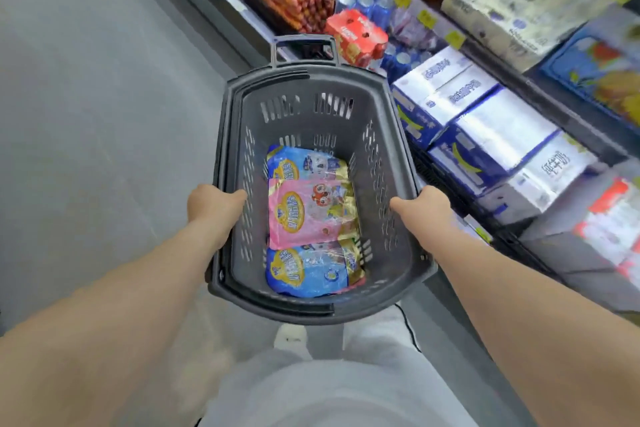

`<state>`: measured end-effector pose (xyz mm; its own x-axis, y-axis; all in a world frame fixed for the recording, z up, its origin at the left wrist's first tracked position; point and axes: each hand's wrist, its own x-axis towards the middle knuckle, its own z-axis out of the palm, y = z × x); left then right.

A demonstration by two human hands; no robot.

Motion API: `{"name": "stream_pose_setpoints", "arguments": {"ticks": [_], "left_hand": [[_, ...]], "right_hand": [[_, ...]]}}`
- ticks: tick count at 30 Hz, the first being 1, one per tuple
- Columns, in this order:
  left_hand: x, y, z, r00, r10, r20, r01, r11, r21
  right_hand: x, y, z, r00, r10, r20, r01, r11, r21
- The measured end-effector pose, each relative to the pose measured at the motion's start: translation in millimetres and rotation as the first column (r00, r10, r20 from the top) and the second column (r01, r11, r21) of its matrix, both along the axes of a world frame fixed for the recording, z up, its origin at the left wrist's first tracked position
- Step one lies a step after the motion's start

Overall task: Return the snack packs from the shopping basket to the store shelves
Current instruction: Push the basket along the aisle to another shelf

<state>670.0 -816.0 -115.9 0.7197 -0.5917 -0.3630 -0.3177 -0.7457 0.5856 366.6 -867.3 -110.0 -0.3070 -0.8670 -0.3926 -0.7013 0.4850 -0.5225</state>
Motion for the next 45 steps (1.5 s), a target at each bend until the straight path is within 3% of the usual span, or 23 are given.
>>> {"name": "stream_pose_setpoints", "arguments": {"ticks": [5, 11, 23, 28, 33, 38, 41, 45], "left_hand": [[-28, 1, 25, 0.967, -0.255, -0.021, 0.255, 0.967, -0.023], [-108, 21, 41, 0.859, -0.508, 0.057, 0.509, 0.861, 0.007], [-352, 143, 58, 0.414, -0.907, 0.078, 0.909, 0.416, 0.007], [-455, 206, 61, 0.174, -0.978, 0.118, 0.984, 0.177, 0.011], [-548, 256, 66, -0.029, -0.993, 0.112, 0.996, -0.038, -0.084], [-643, 289, 58, -0.224, -0.973, 0.057, 0.968, -0.229, -0.107], [-714, 305, 53, -0.358, -0.927, 0.115, 0.926, -0.368, -0.086], [-797, 329, 54, -0.474, -0.872, 0.120, 0.875, -0.482, -0.045]], "right_hand": [[-32, 74, 23, 0.968, -0.243, 0.066, 0.242, 0.970, 0.025], [-92, 175, 32, 0.862, -0.497, 0.098, 0.499, 0.867, 0.002], [-239, 432, 52, 0.451, -0.888, 0.084, 0.891, 0.453, 0.005], [-278, 531, 57, 0.230, -0.972, 0.057, 0.973, 0.230, -0.008], [-311, 605, 61, 0.013, -0.998, 0.069, 1.000, 0.013, -0.003], [-352, 646, 60, -0.170, -0.982, 0.078, 0.985, -0.170, 0.004], [-385, 661, 56, -0.308, -0.949, 0.076, 0.952, -0.307, 0.022], [-421, 679, 50, -0.462, -0.882, 0.095, 0.887, -0.462, 0.018]]}}
